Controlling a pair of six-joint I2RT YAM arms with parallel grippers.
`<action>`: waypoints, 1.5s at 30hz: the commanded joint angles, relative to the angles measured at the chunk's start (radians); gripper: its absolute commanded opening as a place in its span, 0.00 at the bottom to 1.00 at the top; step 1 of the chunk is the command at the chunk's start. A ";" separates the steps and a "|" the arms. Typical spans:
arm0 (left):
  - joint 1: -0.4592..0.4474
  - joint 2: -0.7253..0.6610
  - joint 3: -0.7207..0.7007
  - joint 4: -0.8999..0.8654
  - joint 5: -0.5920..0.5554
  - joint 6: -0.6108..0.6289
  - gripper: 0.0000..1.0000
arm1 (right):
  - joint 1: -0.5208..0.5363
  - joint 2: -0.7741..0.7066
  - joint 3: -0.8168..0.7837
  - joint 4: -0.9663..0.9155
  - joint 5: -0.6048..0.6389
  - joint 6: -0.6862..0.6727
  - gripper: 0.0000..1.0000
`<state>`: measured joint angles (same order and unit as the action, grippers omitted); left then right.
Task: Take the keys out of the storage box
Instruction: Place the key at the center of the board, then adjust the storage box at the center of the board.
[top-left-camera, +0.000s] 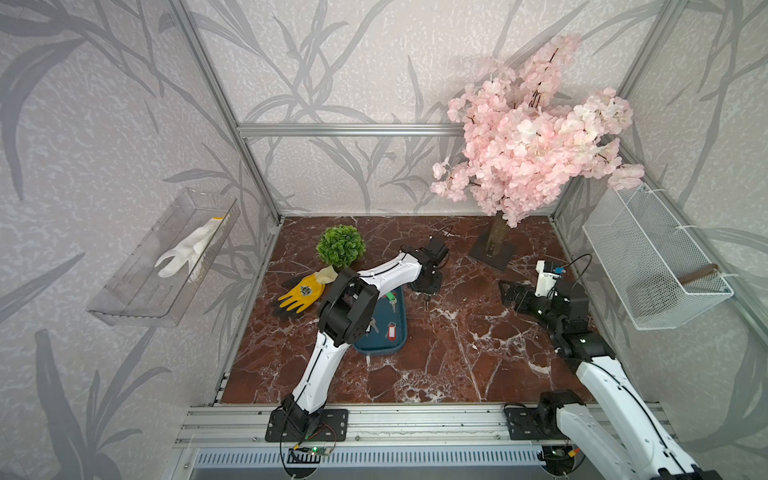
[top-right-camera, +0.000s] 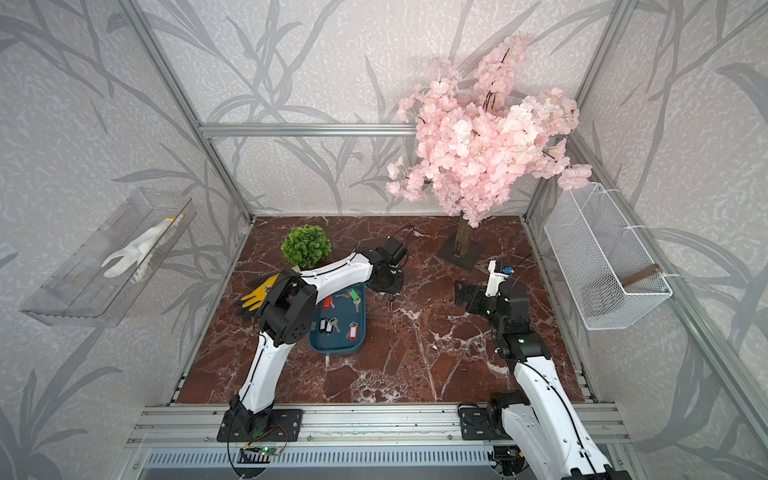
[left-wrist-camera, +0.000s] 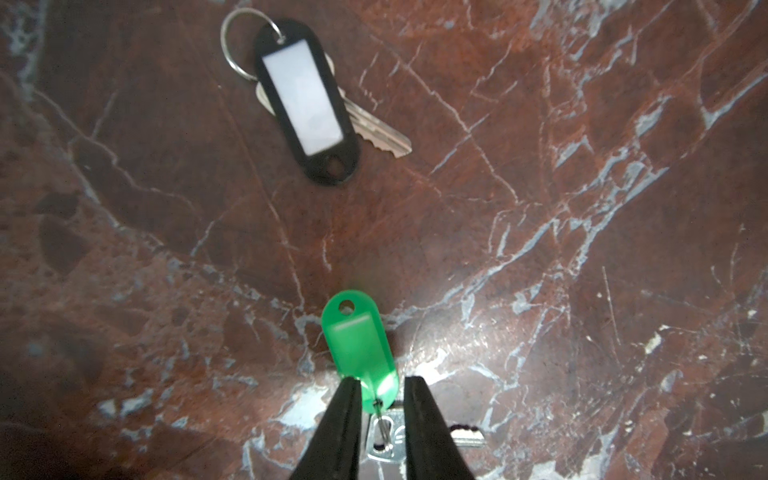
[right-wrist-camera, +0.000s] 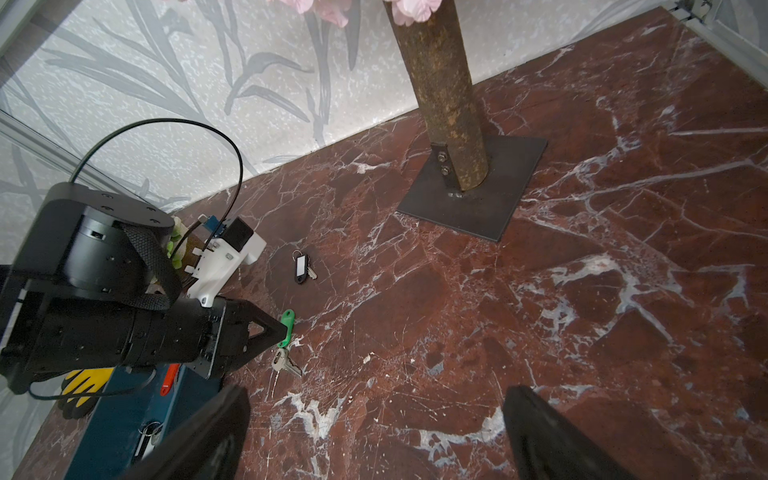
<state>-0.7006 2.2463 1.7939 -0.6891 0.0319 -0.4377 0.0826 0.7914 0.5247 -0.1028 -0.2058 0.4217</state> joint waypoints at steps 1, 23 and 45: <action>0.002 -0.103 -0.017 -0.023 -0.027 0.007 0.32 | 0.002 0.006 0.041 0.002 -0.030 -0.009 0.99; 0.280 -0.811 -0.662 0.064 -0.142 -0.117 0.86 | 0.067 0.145 0.132 0.004 -0.152 -0.065 0.99; 0.421 -0.560 -0.663 0.211 0.163 -0.118 0.56 | 0.175 0.165 0.165 -0.065 -0.122 -0.178 1.00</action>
<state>-0.2798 1.6875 1.0920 -0.5117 0.1452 -0.5529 0.2192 0.9554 0.6441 -0.1333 -0.3431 0.3195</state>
